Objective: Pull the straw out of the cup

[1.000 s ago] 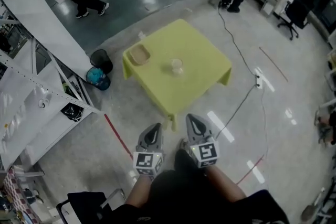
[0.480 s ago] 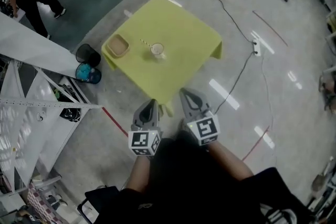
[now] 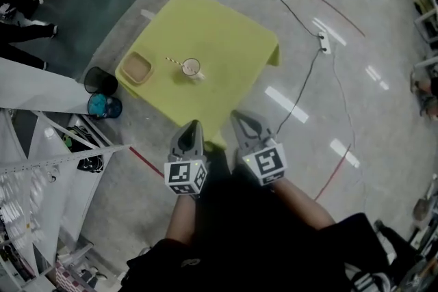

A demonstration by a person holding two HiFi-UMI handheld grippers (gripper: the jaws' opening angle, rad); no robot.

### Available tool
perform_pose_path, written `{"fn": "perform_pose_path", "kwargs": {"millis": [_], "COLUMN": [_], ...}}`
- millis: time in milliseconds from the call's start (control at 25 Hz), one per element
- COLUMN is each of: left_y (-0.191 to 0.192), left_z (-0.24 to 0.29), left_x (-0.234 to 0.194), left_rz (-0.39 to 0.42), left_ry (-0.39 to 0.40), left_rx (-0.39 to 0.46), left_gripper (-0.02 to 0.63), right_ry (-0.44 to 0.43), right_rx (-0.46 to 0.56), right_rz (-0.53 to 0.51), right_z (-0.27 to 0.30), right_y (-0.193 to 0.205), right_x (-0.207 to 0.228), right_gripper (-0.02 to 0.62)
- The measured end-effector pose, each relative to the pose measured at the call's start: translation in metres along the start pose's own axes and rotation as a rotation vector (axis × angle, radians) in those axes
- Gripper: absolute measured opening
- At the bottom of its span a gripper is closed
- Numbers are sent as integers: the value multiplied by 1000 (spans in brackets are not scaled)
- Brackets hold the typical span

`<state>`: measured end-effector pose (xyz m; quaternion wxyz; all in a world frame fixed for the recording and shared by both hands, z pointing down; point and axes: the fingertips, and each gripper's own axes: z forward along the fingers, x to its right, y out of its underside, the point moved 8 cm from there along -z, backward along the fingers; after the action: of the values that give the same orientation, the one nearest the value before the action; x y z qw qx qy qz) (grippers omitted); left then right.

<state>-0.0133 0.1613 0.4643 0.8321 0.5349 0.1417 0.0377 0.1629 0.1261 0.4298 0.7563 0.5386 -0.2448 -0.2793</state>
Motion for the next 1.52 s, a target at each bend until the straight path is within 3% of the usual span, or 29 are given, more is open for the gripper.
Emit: {"fn": "perform_pose_path", "kwargs": {"millis": [320,760,1080,1280,1520], "left_y": [-17,-24,-16,-8,-2], "left_z": [62,124,151,164,184], "left_x": [-45,-129,-157,-163,-165], "left_rz": [4,14,13,-2,-23], "left_ry": [94,183,254,249,203], "left_rx": [-53,-123,-175,-192,-187], "left_gripper": [48,48,48,48,48], "right_ry": [69,148,226,220,136], "right_rx": [-53,-200,-212,-245,-253], "right_rz": [-5,33,78,86,85], "right_z": [55,122,146,145,166], "right_y": [-15,-4,2,8,15], "right_x": [19,9,11,10,21], "right_gripper": [15,17,16,17,16]}}
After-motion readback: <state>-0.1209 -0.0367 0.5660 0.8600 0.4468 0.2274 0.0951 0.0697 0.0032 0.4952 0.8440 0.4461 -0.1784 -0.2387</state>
